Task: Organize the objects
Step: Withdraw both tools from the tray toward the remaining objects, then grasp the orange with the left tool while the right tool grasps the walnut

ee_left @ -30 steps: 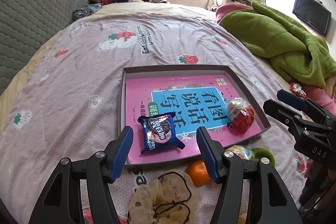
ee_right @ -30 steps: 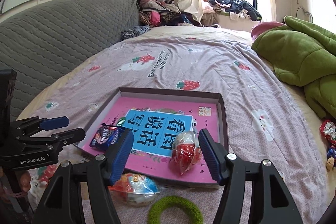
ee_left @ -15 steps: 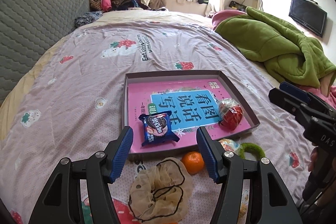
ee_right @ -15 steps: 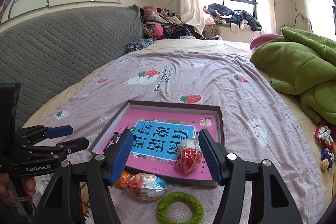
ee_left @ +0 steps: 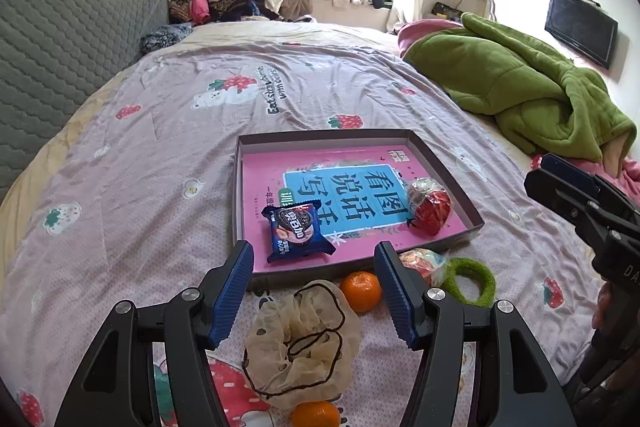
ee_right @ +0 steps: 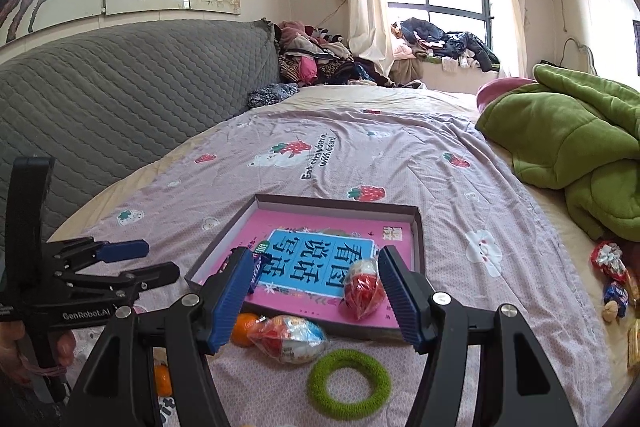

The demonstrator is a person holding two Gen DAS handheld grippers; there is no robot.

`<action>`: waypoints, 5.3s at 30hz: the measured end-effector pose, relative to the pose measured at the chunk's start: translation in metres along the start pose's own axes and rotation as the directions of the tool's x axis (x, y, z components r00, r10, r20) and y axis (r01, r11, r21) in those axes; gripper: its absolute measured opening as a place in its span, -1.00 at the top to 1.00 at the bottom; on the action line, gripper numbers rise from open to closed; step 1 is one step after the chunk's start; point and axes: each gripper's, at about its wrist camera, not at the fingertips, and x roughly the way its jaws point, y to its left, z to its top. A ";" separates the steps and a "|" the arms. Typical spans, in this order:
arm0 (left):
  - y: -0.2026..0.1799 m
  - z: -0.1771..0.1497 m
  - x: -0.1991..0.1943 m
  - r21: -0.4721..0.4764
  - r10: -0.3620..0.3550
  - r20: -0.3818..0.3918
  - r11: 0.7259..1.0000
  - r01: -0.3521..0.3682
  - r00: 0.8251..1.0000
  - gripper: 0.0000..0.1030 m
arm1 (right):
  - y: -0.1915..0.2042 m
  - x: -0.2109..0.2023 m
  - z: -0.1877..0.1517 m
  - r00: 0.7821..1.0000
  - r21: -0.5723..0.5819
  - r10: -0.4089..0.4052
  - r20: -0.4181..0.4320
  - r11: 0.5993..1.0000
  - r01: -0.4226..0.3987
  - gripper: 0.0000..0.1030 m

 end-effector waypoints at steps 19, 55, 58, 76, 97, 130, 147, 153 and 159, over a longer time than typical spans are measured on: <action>-0.006 -0.023 -0.005 0.008 -0.012 -0.031 1.000 0.012 0.999 -0.25 | 0.000 -0.003 -0.028 0.999 0.006 0.003 -0.054 1.000 -0.003 -0.25; -0.017 -0.092 -0.003 0.025 -0.018 -0.172 0.999 0.022 0.985 -0.25 | 0.032 -0.003 -0.088 0.973 -0.069 0.090 -0.211 0.992 -0.107 -0.25; -0.017 -0.097 -0.002 0.021 -0.016 -0.187 1.000 0.020 0.982 -0.25 | 0.035 -0.003 -0.092 0.970 -0.075 0.096 -0.224 0.990 -0.116 -0.25; -0.015 -0.114 0.001 0.009 -0.010 -0.244 1.000 0.013 0.970 -0.25 | 0.047 0.000 -0.116 0.946 -0.086 0.112 -0.303 0.986 -0.144 -0.25; -0.010 -0.123 0.010 -0.001 0.007 -0.283 1.000 -0.008 0.959 -0.25 | 0.054 0.006 -0.132 0.930 -0.105 0.106 -0.352 0.983 -0.152 -0.25; -0.004 -0.129 0.024 -0.029 0.054 -0.249 0.998 -0.063 0.967 -0.25 | 0.055 0.024 -0.148 0.925 -0.090 0.059 -0.375 0.991 -0.100 -0.25; -0.002 -0.130 0.026 -0.021 0.052 -0.237 0.998 -0.059 0.970 -0.13 | 0.063 0.029 -0.154 0.930 -0.132 0.023 -0.368 0.988 -0.076 0.02; -0.004 -0.131 0.028 -0.016 0.039 -0.240 0.999 -0.044 0.970 -0.02 | 0.062 0.028 -0.155 0.930 -0.129 0.028 -0.366 0.988 -0.081 0.15; -0.004 -0.131 0.028 -0.013 0.034 -0.244 0.999 -0.038 0.969 0.22 | 0.062 0.028 -0.155 0.930 -0.131 0.035 -0.365 0.987 -0.089 0.23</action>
